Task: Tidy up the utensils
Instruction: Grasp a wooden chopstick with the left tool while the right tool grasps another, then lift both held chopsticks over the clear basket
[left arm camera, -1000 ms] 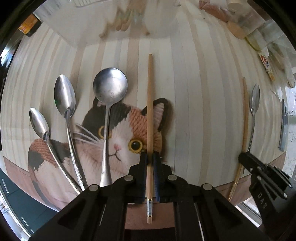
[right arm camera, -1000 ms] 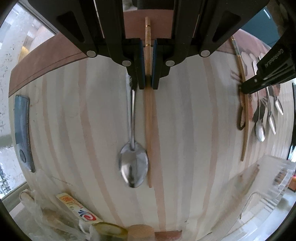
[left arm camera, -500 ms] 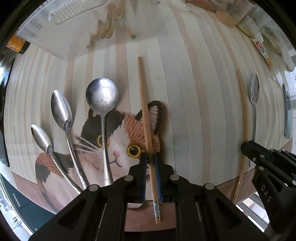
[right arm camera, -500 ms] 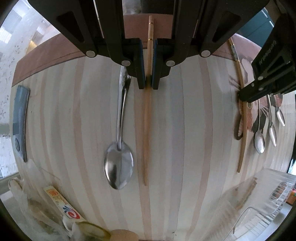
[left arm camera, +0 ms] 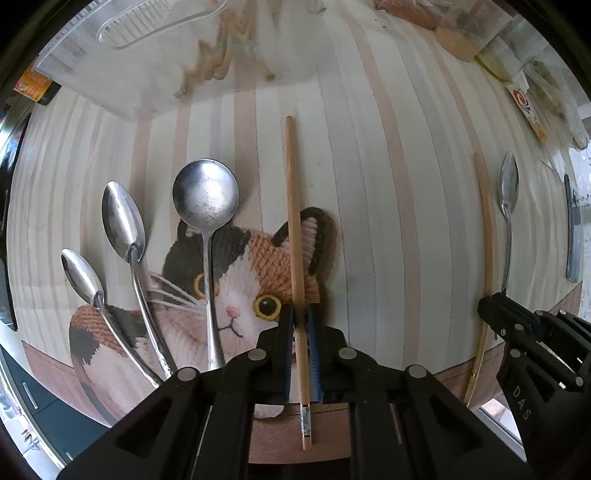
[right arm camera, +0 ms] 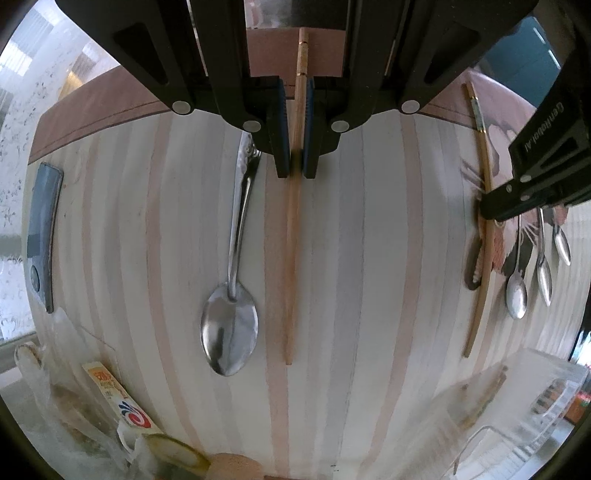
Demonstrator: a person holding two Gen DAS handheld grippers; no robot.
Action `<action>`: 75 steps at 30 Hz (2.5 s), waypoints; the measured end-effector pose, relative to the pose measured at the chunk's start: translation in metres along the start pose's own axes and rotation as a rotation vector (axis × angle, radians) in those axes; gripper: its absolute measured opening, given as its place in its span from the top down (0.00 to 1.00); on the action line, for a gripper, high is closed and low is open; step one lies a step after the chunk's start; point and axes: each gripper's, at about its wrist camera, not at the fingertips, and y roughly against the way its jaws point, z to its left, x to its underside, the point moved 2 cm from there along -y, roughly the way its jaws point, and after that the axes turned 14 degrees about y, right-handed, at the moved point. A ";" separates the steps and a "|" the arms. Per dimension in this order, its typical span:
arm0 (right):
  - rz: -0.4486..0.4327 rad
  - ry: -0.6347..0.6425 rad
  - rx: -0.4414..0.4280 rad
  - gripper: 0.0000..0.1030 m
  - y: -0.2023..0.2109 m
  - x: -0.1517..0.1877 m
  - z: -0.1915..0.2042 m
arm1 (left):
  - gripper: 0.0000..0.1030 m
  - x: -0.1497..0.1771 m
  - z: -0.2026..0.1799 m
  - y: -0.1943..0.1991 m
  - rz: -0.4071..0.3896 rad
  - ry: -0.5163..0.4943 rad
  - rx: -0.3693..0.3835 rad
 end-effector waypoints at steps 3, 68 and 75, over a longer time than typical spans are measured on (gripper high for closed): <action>-0.010 0.010 0.018 0.92 0.001 0.001 -0.008 | 0.93 0.000 -0.002 0.000 -0.009 -0.009 -0.008; -0.311 0.010 -0.332 0.93 0.139 -0.287 0.040 | 0.96 -0.225 0.051 0.155 -0.217 0.152 0.120; -0.271 0.026 -0.307 0.93 0.112 -0.308 0.055 | 0.95 -0.240 0.064 0.136 -0.178 0.167 0.118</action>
